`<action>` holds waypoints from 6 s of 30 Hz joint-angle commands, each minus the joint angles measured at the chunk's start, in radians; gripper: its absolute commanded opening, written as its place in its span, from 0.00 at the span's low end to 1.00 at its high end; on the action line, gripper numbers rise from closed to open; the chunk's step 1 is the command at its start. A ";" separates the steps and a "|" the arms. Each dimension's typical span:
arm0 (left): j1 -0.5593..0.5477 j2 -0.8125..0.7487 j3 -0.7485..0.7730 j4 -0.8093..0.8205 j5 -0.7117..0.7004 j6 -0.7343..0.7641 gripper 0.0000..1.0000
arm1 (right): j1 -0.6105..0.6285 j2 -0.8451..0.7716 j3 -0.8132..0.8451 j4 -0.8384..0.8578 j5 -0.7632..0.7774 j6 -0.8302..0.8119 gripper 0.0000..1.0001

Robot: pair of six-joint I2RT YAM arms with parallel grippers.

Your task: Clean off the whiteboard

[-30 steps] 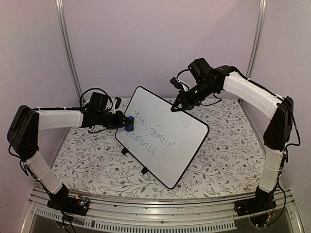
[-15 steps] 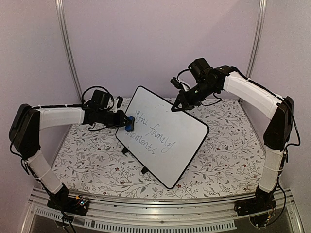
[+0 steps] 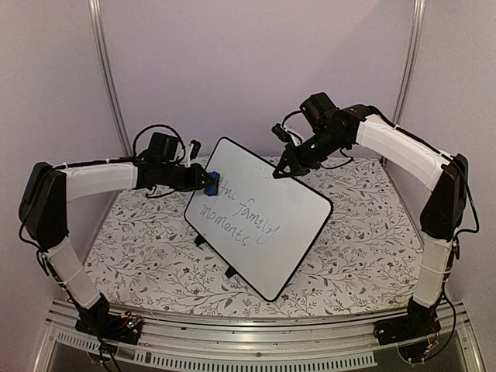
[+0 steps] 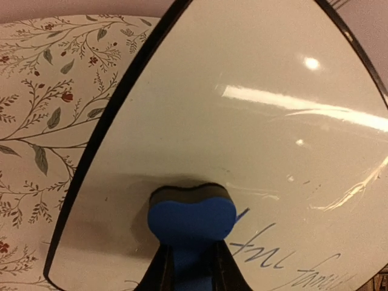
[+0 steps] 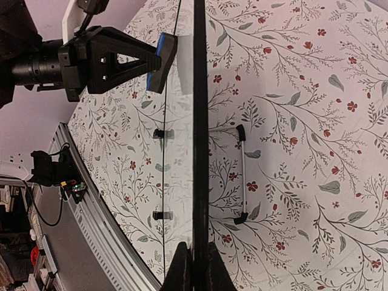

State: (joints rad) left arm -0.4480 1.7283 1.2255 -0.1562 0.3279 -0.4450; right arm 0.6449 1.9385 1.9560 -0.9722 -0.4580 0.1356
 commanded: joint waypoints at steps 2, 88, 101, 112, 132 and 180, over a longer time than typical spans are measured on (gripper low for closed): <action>-0.029 -0.045 -0.175 -0.011 -0.002 0.000 0.00 | 0.033 0.007 -0.007 -0.042 0.045 -0.113 0.00; -0.105 -0.045 -0.218 0.033 0.002 0.003 0.00 | 0.039 0.012 -0.006 -0.042 0.039 -0.114 0.00; -0.104 0.044 0.075 -0.053 -0.009 0.055 0.00 | 0.039 0.012 -0.008 -0.043 0.041 -0.113 0.00; -0.121 -0.006 -0.065 -0.022 -0.015 0.020 0.00 | 0.039 0.017 -0.007 -0.042 0.039 -0.114 0.00; -0.141 -0.040 -0.058 -0.012 -0.006 0.016 0.00 | 0.039 0.016 -0.008 -0.043 0.042 -0.114 0.00; -0.222 -0.097 -0.277 0.081 -0.030 -0.057 0.00 | 0.041 0.024 0.001 -0.049 0.038 -0.114 0.00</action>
State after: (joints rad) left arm -0.6365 1.6344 1.0496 -0.0803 0.2962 -0.4671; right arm 0.6472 1.9385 1.9575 -0.9730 -0.4538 0.1429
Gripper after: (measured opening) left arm 0.151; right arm 0.037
